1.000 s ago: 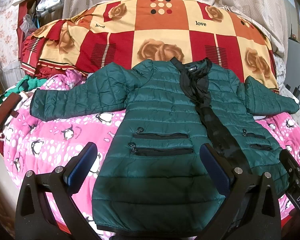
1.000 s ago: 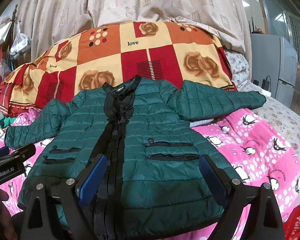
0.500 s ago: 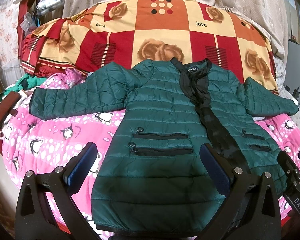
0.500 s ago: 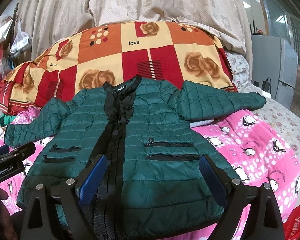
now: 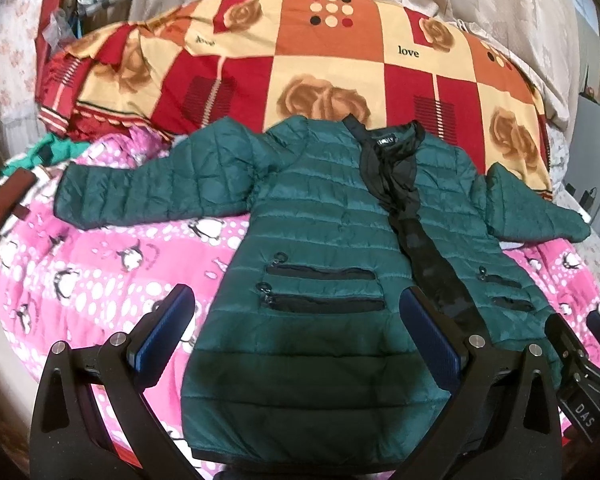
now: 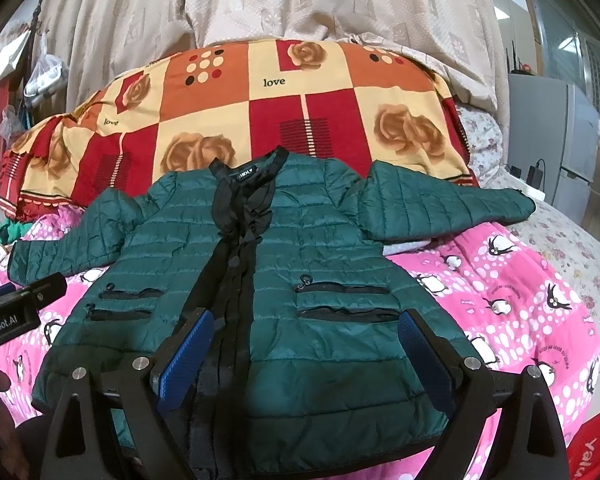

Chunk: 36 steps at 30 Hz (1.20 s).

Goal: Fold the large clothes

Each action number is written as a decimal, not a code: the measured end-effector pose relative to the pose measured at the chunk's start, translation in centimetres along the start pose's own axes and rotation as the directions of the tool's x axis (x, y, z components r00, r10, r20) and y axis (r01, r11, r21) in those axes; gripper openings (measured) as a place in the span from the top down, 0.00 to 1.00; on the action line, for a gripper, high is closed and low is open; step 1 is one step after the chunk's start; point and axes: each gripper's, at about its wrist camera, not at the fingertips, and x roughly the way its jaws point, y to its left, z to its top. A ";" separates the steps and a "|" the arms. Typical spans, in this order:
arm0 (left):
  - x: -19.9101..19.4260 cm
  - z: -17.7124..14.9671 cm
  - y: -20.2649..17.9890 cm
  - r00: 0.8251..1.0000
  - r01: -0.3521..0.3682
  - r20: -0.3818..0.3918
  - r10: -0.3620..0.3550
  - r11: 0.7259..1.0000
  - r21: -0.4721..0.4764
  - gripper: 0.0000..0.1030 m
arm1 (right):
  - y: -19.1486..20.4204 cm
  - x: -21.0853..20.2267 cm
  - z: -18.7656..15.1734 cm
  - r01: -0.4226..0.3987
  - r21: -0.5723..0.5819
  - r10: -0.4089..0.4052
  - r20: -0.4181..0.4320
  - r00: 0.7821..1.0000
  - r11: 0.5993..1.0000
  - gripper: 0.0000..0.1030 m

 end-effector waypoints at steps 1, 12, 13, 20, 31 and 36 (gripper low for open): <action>0.3 0.2 0.3 1.000 0.015 -0.012 -0.015 1.000 -0.012 0.00 | -0.1 0.1 0.1 0.002 0.005 -0.002 -0.010 1.000 1.000 0.11; 3.6 4.8 8.2 0.995 -0.095 0.026 0.097 0.994 -0.055 0.00 | 1.8 2.5 1.1 0.027 -0.069 -0.031 -0.048 0.998 0.997 0.11; 4.3 5.0 9.2 0.993 -0.114 0.018 0.115 0.992 -0.054 0.00 | 2.0 2.3 1.0 0.031 -0.083 -0.035 -0.038 0.999 0.996 0.11; 8.8 4.7 19.2 0.991 -0.132 -0.036 0.128 0.981 -0.142 0.00 | 3.2 1.2 0.8 0.038 -0.136 -0.035 0.022 0.999 0.990 0.11; 13.1 4.2 34.1 0.999 -0.049 -0.020 0.044 0.874 -0.483 0.06 | 2.9 1.8 1.0 0.001 -0.106 -0.003 -0.025 1.000 0.994 0.11; 15.9 3.7 38.5 1.000 0.008 -0.011 -0.021 0.740 -0.673 0.19 | 2.6 2.2 0.9 -0.005 -0.096 0.001 -0.039 0.999 0.995 0.11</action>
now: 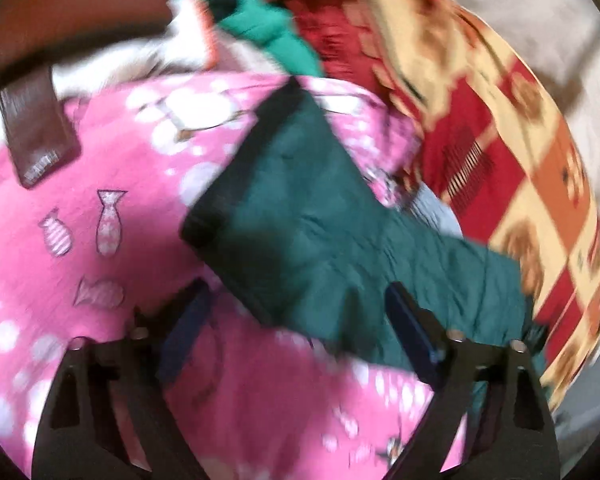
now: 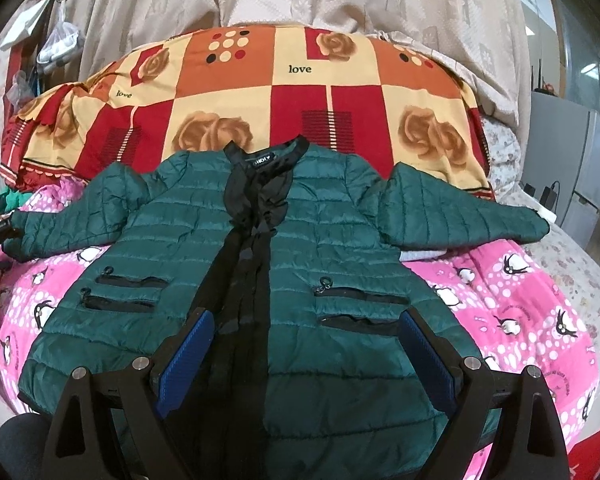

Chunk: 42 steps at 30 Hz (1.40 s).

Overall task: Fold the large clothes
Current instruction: 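Reach the left gripper to a jacket sleeve cuff and grasp it, then carry the held sleeve across the jacket body and open the left gripper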

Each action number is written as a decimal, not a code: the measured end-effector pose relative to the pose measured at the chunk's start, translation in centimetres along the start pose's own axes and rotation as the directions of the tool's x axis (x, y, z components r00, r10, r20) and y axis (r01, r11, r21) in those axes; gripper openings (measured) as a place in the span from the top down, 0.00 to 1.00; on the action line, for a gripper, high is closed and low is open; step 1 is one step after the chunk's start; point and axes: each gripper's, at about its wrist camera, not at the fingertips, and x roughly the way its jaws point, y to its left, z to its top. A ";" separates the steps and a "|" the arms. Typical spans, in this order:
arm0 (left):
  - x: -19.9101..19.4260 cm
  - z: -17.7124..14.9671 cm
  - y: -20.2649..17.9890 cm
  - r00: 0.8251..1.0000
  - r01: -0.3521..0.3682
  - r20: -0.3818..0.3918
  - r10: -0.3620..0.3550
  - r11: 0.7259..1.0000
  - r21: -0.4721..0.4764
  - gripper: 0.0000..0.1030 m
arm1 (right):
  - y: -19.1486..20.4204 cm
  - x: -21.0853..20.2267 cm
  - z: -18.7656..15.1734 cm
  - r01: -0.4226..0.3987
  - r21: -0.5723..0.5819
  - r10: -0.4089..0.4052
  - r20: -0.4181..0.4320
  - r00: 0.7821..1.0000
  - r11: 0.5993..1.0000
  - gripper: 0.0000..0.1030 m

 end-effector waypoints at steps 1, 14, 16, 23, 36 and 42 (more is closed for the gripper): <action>0.4 0.4 0.6 1.000 0.003 0.008 -0.003 0.999 -0.044 0.25 | -0.1 0.1 0.0 -0.002 0.004 0.002 -0.007 1.000 1.000 0.11; -0.7 0.8 1.0 0.992 -0.014 0.122 0.032 0.990 -0.143 0.90 | -0.1 1.2 -0.1 -0.010 0.013 0.011 -0.045 0.999 1.000 0.11; -1.5 0.9 -0.3 0.991 -0.013 0.133 0.022 0.997 -0.073 0.90 | -0.2 1.1 -0.1 -0.007 0.015 0.008 -0.045 0.999 1.000 0.11; -3.7 -0.2 -6.9 0.990 0.097 0.088 -0.106 0.990 0.098 0.90 | -1.3 -1.3 0.7 0.024 0.033 -0.023 -0.041 0.999 0.999 0.11; -3.7 -9.7 -28.7 0.942 0.320 -0.085 -0.324 0.795 0.515 0.90 | -8.5 0.3 -1.8 0.112 0.139 -0.098 -0.104 0.990 0.984 0.11; -0.5 -15.3 -35.8 0.915 0.401 -0.206 -0.346 0.736 0.545 0.90 | -8.3 -0.4 -1.7 0.114 0.122 -0.103 -0.088 0.991 0.986 0.11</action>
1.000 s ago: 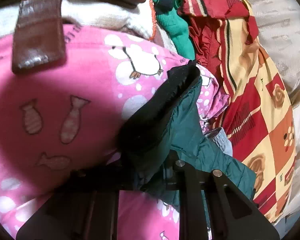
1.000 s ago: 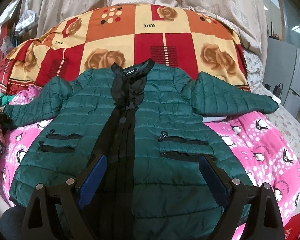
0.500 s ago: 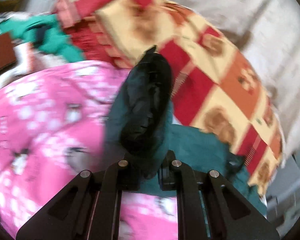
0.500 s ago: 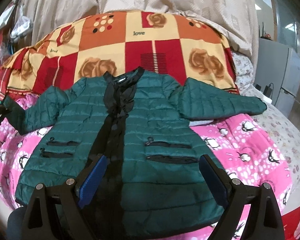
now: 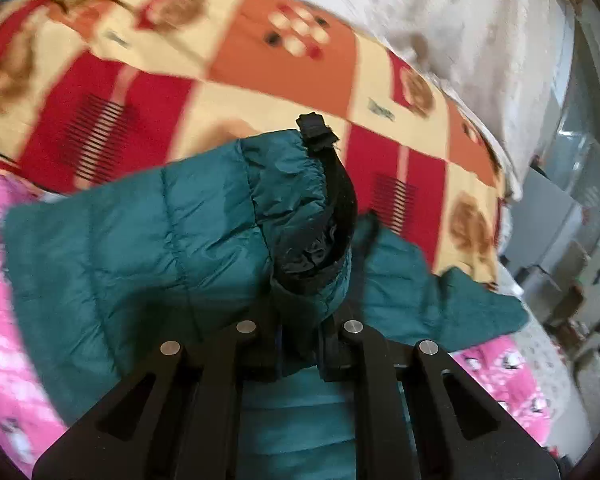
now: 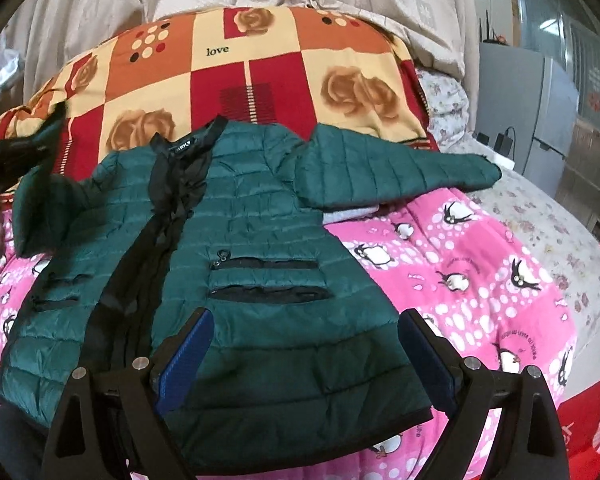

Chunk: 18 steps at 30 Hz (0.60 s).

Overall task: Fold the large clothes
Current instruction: 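Carry the held sleeve across the jacket body and open the left gripper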

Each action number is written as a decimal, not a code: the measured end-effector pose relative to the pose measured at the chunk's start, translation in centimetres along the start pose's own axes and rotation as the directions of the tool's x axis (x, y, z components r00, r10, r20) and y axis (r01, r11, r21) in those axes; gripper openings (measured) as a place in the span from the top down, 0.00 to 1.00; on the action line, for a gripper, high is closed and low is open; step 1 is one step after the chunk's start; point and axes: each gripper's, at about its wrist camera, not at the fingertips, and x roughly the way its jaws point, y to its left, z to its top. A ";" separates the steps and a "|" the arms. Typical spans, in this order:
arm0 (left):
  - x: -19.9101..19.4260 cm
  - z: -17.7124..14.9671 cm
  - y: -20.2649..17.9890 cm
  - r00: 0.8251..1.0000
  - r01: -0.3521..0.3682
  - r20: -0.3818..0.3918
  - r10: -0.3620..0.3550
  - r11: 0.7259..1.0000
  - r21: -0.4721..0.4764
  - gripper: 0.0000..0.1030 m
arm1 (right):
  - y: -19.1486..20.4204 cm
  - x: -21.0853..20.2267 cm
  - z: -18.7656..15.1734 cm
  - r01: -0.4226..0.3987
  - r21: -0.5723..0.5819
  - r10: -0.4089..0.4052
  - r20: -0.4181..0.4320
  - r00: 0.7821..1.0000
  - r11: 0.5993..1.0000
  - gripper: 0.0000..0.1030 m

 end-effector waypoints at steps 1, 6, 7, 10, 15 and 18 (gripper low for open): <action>1.2 -0.1 -1.0 0.999 0.027 -0.020 -0.027 1.000 -0.006 0.90 | -0.2 -0.2 0.0 0.001 0.001 -0.001 0.004 1.000 1.000 0.11; 6.9 -1.1 -7.3 0.988 0.117 -0.102 -0.112 0.992 0.040 0.90 | -2.2 0.4 -0.3 -0.005 0.041 0.006 -0.005 1.000 0.999 0.11; 8.0 -1.4 -8.7 0.985 0.132 -0.116 -0.126 0.990 0.052 0.90 | -2.7 0.6 -0.3 -0.012 0.058 0.013 -0.015 1.000 0.998 0.11; 11.0 -2.5 -12.2 0.974 0.169 -0.159 -0.158 0.984 0.059 0.90 | -3.9 1.5 -0.3 -0.047 0.118 0.052 -0.041 0.998 0.992 0.11; 15.5 -4.7 -16.2 0.954 0.203 -0.240 -0.177 0.976 0.086 0.90 | -4.2 1.9 -0.3 -0.083 0.138 0.089 -0.039 0.995 0.987 0.11; 17.8 -6.4 -17.5 0.940 0.210 -0.289 -0.179 0.974 0.079 0.90 | -4.3 1.9 -0.4 -0.096 0.147 0.102 -0.031 0.994 0.984 0.11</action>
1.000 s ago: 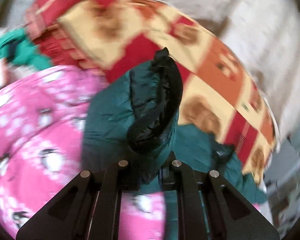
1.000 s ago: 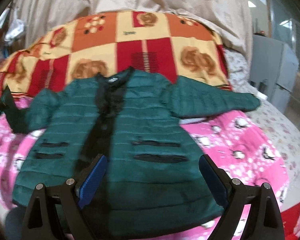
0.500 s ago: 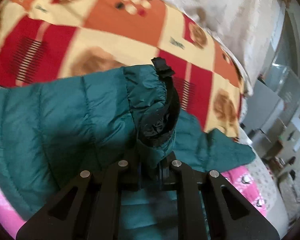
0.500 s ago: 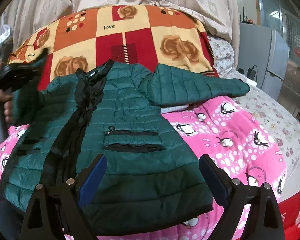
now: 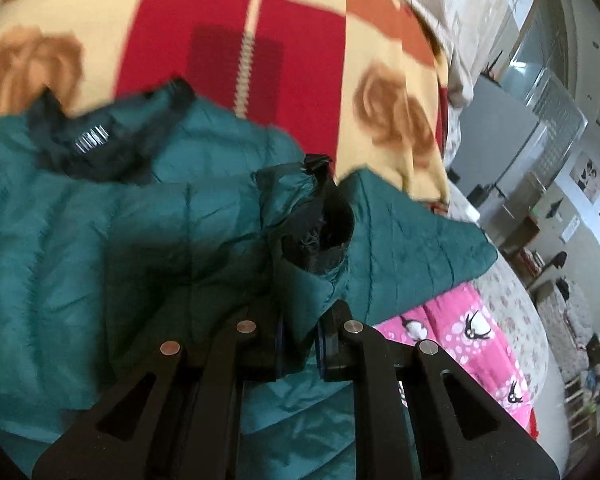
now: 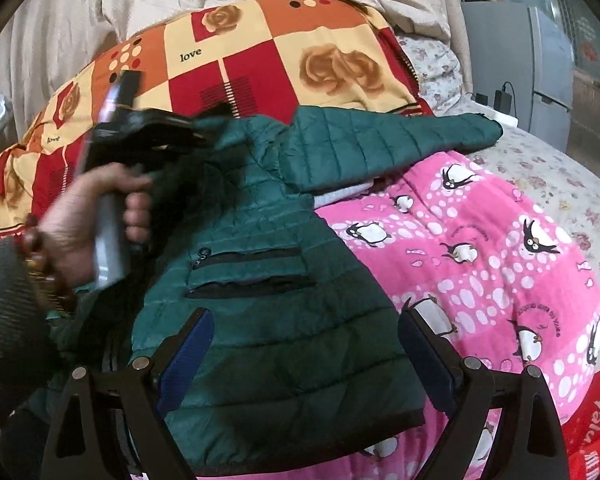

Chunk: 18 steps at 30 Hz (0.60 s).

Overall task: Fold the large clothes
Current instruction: 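Carry the held sleeve across the jacket body and open the left gripper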

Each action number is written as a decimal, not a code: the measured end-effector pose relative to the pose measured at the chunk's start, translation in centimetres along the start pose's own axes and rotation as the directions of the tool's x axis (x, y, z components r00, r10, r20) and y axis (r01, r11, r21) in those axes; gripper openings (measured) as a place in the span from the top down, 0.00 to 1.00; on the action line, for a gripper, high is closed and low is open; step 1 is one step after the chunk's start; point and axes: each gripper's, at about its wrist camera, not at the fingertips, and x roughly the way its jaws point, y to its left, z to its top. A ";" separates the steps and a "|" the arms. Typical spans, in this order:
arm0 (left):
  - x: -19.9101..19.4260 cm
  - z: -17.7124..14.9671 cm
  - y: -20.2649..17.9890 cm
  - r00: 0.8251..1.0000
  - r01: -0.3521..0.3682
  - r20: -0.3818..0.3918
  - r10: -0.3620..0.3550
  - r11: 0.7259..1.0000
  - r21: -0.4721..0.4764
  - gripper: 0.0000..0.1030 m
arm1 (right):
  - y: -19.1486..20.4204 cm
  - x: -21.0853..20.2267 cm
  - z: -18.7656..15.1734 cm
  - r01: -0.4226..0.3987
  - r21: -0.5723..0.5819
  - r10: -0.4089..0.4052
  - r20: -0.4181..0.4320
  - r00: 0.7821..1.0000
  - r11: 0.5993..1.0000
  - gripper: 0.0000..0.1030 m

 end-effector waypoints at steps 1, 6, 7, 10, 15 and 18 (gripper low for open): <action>0.8 -0.3 -0.2 1.000 -0.004 -0.010 0.004 1.000 0.002 0.90 | -0.1 0.0 0.0 -0.006 0.007 0.006 -0.002 1.000 1.000 0.11; 3.1 -1.2 0.4 0.999 -0.008 -0.051 0.007 1.000 -0.026 0.90 | -0.8 0.4 0.1 -0.031 0.040 0.032 -0.011 0.999 0.999 0.11; 3.4 -1.3 0.6 0.998 -0.007 -0.059 0.005 1.000 -0.030 0.90 | -0.9 0.5 0.1 -0.033 0.045 0.034 -0.014 0.999 0.998 0.11; 4.3 -1.7 0.9 0.997 -0.003 -0.081 0.000 0.999 -0.037 0.90 | -0.9 0.6 0.2 -0.034 0.047 0.035 -0.015 0.999 0.998 0.11; 5.6 -2.1 1.3 0.993 0.011 -0.115 -0.017 0.998 -0.056 0.90 | -0.7 0.5 0.3 -0.022 0.048 0.023 -0.021 1.000 0.999 0.11; 5.1 -2.1 1.5 0.992 0.023 -0.123 -0.032 0.997 -0.072 0.86 | -0.5 0.8 0.4 0.002 0.036 -0.001 -0.032 0.999 0.999 0.11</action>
